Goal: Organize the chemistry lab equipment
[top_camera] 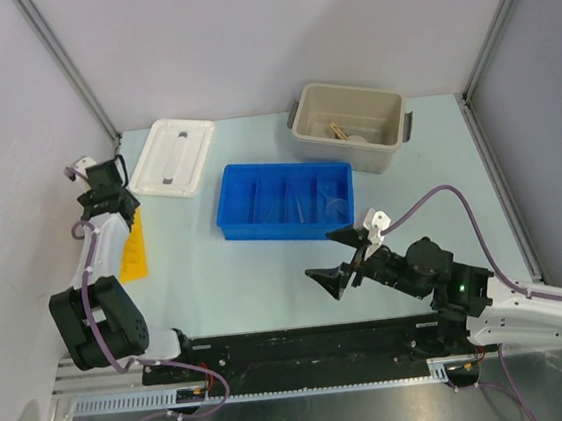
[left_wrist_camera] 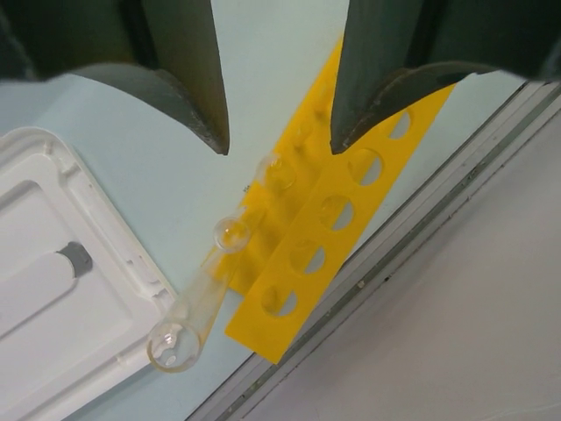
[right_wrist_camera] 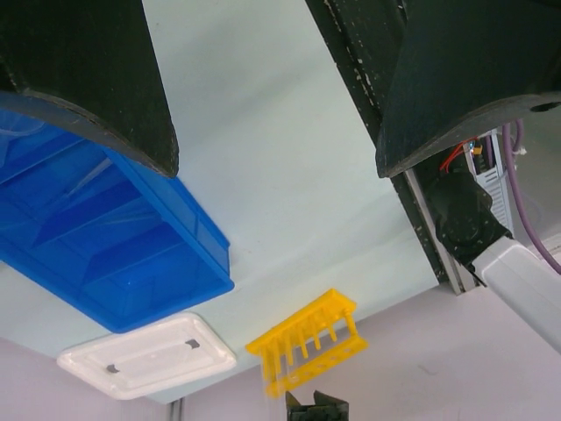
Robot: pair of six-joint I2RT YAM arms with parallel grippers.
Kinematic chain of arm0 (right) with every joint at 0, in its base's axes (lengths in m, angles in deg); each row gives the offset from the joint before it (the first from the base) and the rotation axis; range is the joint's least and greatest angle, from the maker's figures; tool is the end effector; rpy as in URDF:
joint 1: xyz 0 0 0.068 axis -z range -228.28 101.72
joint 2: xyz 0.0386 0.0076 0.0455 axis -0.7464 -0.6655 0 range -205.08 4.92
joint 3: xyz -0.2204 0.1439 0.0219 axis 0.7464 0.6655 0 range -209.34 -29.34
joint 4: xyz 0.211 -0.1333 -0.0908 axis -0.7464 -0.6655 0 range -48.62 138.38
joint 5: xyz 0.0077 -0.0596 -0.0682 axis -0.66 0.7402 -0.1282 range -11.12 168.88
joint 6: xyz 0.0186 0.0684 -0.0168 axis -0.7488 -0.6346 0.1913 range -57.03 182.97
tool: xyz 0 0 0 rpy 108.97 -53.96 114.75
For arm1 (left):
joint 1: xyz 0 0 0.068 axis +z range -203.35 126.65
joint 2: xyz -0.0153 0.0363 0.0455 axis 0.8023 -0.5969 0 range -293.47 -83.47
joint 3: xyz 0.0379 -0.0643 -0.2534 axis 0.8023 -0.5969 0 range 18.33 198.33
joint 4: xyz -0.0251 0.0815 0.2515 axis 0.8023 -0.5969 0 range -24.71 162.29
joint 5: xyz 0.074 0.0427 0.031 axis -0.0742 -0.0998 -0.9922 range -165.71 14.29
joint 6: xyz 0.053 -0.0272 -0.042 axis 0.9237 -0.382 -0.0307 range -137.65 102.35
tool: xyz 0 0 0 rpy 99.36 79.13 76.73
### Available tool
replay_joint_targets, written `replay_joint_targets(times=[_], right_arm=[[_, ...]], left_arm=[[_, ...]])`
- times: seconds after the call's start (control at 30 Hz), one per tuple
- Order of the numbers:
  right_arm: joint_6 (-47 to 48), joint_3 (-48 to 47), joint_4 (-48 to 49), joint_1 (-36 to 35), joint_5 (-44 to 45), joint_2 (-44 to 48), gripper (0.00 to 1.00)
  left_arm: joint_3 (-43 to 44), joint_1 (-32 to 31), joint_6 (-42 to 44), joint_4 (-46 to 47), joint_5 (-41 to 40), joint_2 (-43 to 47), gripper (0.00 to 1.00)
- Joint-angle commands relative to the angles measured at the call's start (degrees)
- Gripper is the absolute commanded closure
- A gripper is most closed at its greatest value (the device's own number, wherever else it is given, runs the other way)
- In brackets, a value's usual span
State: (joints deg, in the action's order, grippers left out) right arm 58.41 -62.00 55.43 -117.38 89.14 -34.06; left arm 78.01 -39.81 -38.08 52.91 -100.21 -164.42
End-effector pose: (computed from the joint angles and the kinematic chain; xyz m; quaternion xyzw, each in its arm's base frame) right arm 0.0850 0.1922 0.3078 -0.3198 0.6257 0.3746 0.6049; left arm 0.3169 0.1022 0.2467 -0.3441 0.8234 0.1680 0.4188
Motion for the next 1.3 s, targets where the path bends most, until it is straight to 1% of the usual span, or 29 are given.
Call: replay_joint_targets(times=[0.0, 0.1, 0.23, 0.3, 0.33, 0.37, 0.4, 0.47, 0.53, 0.6, 0.73, 0.8, 0.87, 1.0, 1.1, 1.27], right_arm=[[-2.4, -0.4, -0.3, 0.5, 2.7, 1.3, 0.01], [-6.3, -1.5, -1.8, 1.5, 5.4, -0.5, 0.01], [-13.7, -3.8, -5.8, 3.6, 10.9, -3.7, 0.01], [-18.6, -5.4, -10.0, 5.5, 12.6, -4.5, 0.01], [-21.3, -6.5, -12.1, 6.6, 12.4, -4.7, 0.01], [-23.8, -7.7, -14.3, 7.8, 11.7, -4.7, 0.01], [-25.7, -8.9, -16.5, 9.1, 10.8, -4.7, 0.01], [-27.9, -10.8, -19.6, 11.1, 9.1, -4.1, 0.01], [-28.3, -11.8, -22.1, 11.9, 9.2, -3.2, 0.01], [-28.1, -12.9, -25.3, 12.4, 11.6, -2.6, 0.01], [-27.5, -16.9, -34.2, 13.8, 20.1, -1.9, 0.01], [-25.9, -19.2, -37.9, 15.0, 21.7, -1.2, 0.01], [-24.5, -20.7, -39.8, 16.0, 21.8, 0.1, 0.01], [-23.3, -21.3, -41.5, 16.9, 21.0, 2.7, 0.01], [-23.8, -21.4, -42.8, 17.0, 21.5, 3.9, 0.01], [-23.7, -21.4, -42.8, 17.0, 22.3, 4.7, 0.01]], left_arm=[[0.9, 0.6, 0.9, -1.1, 3.1, 4.6, 0.43], [2.6, 0.5, 2.1, -2.2, 9.0, 8.6, 0.35], [5.0, 0.5, 3.8, -3.4, 20.8, 14.3, 0.24], [5.7, 0.1, 3.3, -3.6, 27.4, 16.9, 0.16], [5.9, -0.4, 3.0, -3.6, 30.3, 18.1, 0.10], [6.4, -1.3, 2.9, -3.6, 33.0, 18.9, 0.05], [6.9, -2.7, 2.9, -3.7, 35.4, 19.4, 0.03], [8.1, -6.7, 3.3, -3.7, 39.7, 20.0, 0.01], [8.7, -12.4, 3.7, -3.7, 42.9, 20.5, 0.01], [8.6, -18.8, 4.0, -3.7, 44.5, 21.2, 0.01], [7.2, -30.9, 6.4, -3.1, 45.1, 23.7, 0.00], [5.4, -36.1, 8.1, -2.1, 44.9, 25.6, 0.00], [2.1, -39.9, 9.2, -0.4, 44.1, 28.3, 0.00], [-5.6, -41.7, 8.6, 4.4, 45.1, 34.7, 0.01], [-9.6, -41.8, 7.4, 5.8, 43.2, 38.8, 0.01], [-10.8, -41.8, 6.9, 6.6, 43.9, 41.0, 0.01]])
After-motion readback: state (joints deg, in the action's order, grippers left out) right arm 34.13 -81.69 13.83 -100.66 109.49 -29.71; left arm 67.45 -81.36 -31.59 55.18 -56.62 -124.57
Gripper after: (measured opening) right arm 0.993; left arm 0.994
